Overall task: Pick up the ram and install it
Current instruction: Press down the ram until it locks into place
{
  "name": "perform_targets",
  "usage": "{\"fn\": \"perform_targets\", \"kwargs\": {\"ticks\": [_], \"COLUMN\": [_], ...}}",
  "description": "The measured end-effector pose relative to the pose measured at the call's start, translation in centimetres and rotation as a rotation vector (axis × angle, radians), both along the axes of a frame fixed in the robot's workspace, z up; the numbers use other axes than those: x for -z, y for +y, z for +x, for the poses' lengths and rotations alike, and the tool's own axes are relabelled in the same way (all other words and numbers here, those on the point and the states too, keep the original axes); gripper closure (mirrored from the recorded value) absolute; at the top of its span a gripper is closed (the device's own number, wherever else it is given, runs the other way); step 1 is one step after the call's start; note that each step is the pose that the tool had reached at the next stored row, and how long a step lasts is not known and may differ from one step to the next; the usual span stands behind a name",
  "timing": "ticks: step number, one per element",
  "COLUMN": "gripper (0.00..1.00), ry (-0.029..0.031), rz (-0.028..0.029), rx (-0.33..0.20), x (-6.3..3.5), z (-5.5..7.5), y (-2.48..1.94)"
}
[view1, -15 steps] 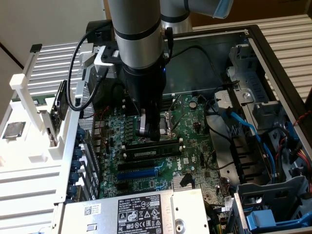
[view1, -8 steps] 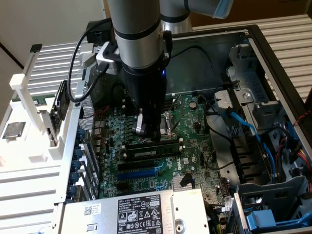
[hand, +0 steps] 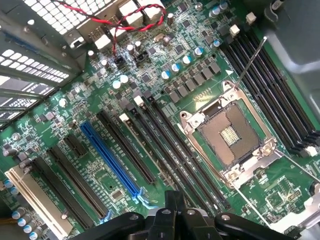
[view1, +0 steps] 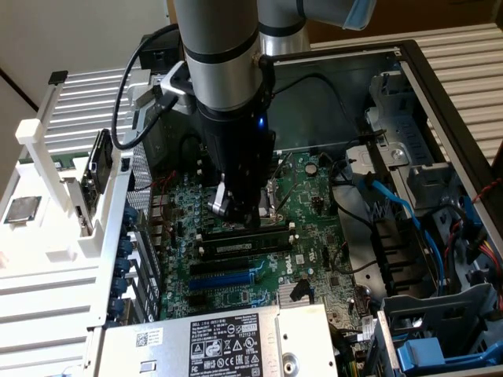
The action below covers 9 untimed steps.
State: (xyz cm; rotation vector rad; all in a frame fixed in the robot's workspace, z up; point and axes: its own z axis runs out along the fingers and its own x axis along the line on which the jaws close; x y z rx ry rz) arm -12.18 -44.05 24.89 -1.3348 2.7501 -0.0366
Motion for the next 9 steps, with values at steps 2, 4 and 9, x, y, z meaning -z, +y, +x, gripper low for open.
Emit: {"fn": "perform_targets", "kwargs": {"ticks": [2,4,9], "gripper": [0.9,0.9,0.9], "ry": [0.0,0.0,0.0001], "rz": [0.0,0.0,-0.0001], "rx": [0.034,0.067,0.147], "x": [0.01,0.03,0.07], "z": [0.0,0.0,0.0], "y": [0.0,0.0,0.0]}}
